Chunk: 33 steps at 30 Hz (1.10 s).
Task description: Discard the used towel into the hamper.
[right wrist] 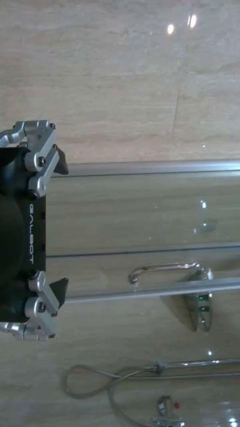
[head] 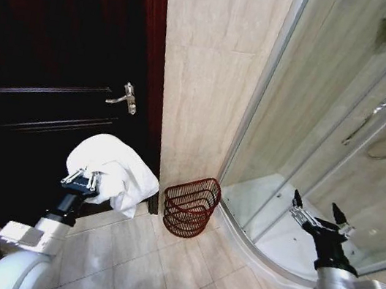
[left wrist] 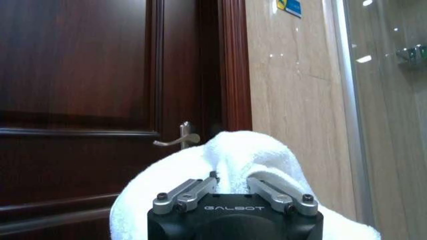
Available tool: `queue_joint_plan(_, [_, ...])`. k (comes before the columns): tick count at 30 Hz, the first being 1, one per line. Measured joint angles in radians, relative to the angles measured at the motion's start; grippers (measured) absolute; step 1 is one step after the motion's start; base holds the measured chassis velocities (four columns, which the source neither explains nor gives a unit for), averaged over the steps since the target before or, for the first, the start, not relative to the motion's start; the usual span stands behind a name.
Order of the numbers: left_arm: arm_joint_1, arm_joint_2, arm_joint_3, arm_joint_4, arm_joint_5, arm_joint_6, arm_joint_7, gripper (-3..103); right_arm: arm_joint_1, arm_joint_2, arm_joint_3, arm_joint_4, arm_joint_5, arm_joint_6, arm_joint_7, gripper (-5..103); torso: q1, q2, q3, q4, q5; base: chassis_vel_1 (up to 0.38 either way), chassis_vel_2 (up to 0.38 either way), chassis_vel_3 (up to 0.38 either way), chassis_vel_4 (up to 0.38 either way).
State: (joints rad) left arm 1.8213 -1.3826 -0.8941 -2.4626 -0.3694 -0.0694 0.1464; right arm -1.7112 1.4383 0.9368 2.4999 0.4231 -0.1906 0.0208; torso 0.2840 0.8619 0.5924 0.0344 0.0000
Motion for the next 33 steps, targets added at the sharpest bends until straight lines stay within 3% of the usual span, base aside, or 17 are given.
queue_joint_plan(20, [-0.002,-0.007,0.0,0.016,-0.001,-0.015,0.004,5,-0.01,0.014,0.003,0.0,-0.009,0.003,0.002,100,-0.038,-0.09,-0.052,-0.0002,0.0,0.0,0.0,0.0,0.0])
queue_joint_plan(33, [-0.021,0.001,0.017,0.122,-0.005,-0.096,0.018,5,-0.006,0.045,-0.056,0.0,-0.102,-0.02,0.033,100,-0.06,-0.14,-0.08,-0.0002,-0.0001,0.0,0.0,0.0,0.0])
